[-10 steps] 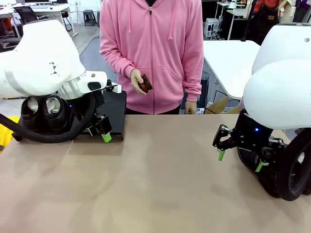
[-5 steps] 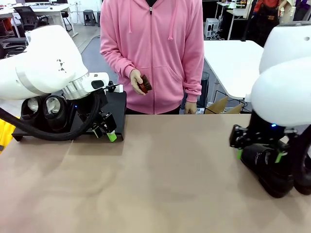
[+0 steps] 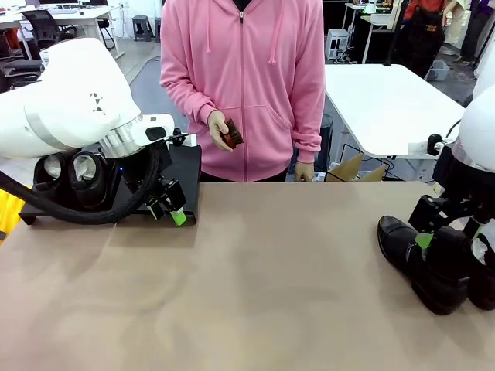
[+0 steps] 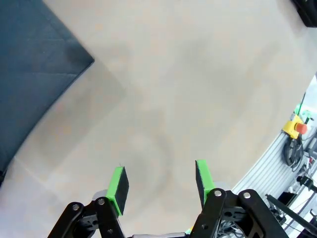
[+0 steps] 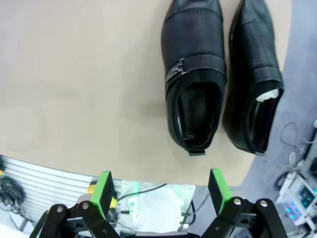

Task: Organize the shoes by placing them on the stand.
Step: Pick up one Shoe and place it in the middle of the table.

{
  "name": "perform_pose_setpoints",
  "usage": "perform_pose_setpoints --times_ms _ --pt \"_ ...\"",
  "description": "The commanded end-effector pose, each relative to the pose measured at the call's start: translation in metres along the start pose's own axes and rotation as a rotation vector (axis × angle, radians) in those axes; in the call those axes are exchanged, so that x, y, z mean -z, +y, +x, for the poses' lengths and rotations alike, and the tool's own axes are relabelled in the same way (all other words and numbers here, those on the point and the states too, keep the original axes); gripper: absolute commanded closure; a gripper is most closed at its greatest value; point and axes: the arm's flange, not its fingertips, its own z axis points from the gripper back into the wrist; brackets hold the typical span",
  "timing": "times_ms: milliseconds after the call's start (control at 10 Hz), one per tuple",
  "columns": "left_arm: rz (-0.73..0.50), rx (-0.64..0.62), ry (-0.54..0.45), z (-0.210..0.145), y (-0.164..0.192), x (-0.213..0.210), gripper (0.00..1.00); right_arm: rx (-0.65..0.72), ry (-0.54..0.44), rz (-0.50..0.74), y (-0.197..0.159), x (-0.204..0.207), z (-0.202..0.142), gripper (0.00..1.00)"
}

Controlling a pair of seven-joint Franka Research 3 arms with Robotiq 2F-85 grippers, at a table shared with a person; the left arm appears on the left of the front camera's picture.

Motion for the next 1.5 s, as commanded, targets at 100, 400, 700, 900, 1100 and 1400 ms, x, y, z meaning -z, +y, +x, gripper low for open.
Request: perform_pose_setpoints --times_ms 100,400,700,900,1100,1400 --pt "0.004 0.007 0.007 -0.006 0.0 -0.002 0.29 0.082 -0.011 -0.027 0.017 -0.004 -0.001 0.0" --pt "0.004 0.007 0.007 -0.006 0.0 -0.002 0.29 0.058 -0.004 -0.019 0.013 -0.001 -0.001 0.0" --pt "0.004 0.007 0.007 -0.006 0.0 -0.002 0.29 0.013 -0.082 -0.001 -0.007 0.022 -0.007 0.0" --pt "0.004 0.007 0.007 -0.006 0.0 -0.002 0.29 0.014 -0.154 0.042 -0.038 0.031 -0.022 0.0" --pt "0.004 0.007 0.007 -0.006 0.0 -0.002 0.29 -0.059 -0.173 0.011 -0.059 0.033 -0.026 0.0" --pt "0.004 0.007 0.007 -0.006 0.0 -0.002 0.29 -0.174 -0.127 0.07 -0.089 0.04 -0.008 0.0"
